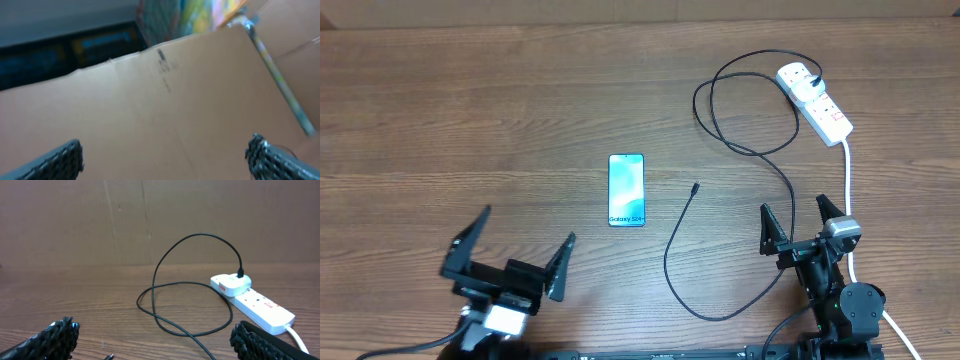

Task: Plug charger to phone and switch on socket
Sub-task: 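Move the left gripper forward over the phone, fingers open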

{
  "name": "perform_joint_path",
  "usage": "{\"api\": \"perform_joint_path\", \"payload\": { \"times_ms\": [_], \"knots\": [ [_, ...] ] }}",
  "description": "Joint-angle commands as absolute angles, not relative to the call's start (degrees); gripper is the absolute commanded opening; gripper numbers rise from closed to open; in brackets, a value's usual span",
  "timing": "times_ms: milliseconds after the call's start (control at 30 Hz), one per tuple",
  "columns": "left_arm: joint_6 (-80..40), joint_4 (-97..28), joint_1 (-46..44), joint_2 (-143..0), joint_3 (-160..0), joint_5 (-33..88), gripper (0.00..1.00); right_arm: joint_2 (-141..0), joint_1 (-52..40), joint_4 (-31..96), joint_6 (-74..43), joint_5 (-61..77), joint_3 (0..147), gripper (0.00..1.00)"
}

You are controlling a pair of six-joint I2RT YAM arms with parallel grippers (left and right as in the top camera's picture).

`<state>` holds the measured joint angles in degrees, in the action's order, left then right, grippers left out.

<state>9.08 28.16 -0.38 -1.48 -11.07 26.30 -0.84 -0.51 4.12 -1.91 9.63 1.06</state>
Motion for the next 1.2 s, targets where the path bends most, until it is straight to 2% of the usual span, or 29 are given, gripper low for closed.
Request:
{"api": "perform_joint_path", "payload": {
  "times_ms": [0,133,267,400,600,833,900,1000,1167],
  "knots": [
    [7.03,13.21,-0.49,-7.66,-25.78,21.63,1.0,-0.23,-0.8,3.88,-1.85,9.5,0.45,1.0],
    [6.92,-10.07,-0.51,-21.76,-44.86,24.69,1.0,-0.23,-0.8,3.88,-1.85,9.52,0.45,1.0],
    [5.54,-18.87,-0.51,-33.15,-55.51,39.05,1.0,-0.23,-0.8,3.88,-1.85,9.5,0.45,1.0],
    [5.08,-18.83,-0.51,-40.42,-59.46,45.25,1.0,-0.23,-0.8,3.88,-1.85,9.52,0.45,1.0],
    [0.34,-27.0,-1.41,-49.04,-66.78,42.46,1.0,-0.23,-0.8,3.88,-1.85,9.5,0.45,1.0],
    [-5.87,-56.14,-11.09,-63.2,-85.34,8.03,1.0,-0.23,-0.8,3.88,-1.85,9.5,0.45,1.0],
    [-6.44,-62.04,-13.85,-67.77,-90.21,4.21,1.0,-0.23,-0.8,3.88,-1.85,9.52,0.45,1.0],
    [-7.22,-64.25,-16.34,-72.51,-93.58,9.08,1.0,-0.23,-0.8,3.88,-1.85,9.5,0.45,1.0],
    [-8.8,-62.33,-17.45,-77.17,-93.69,25.54,1.0,-0.23,-0.8,3.88,-1.85,9.5,0.45,1.0]
  ]
}}
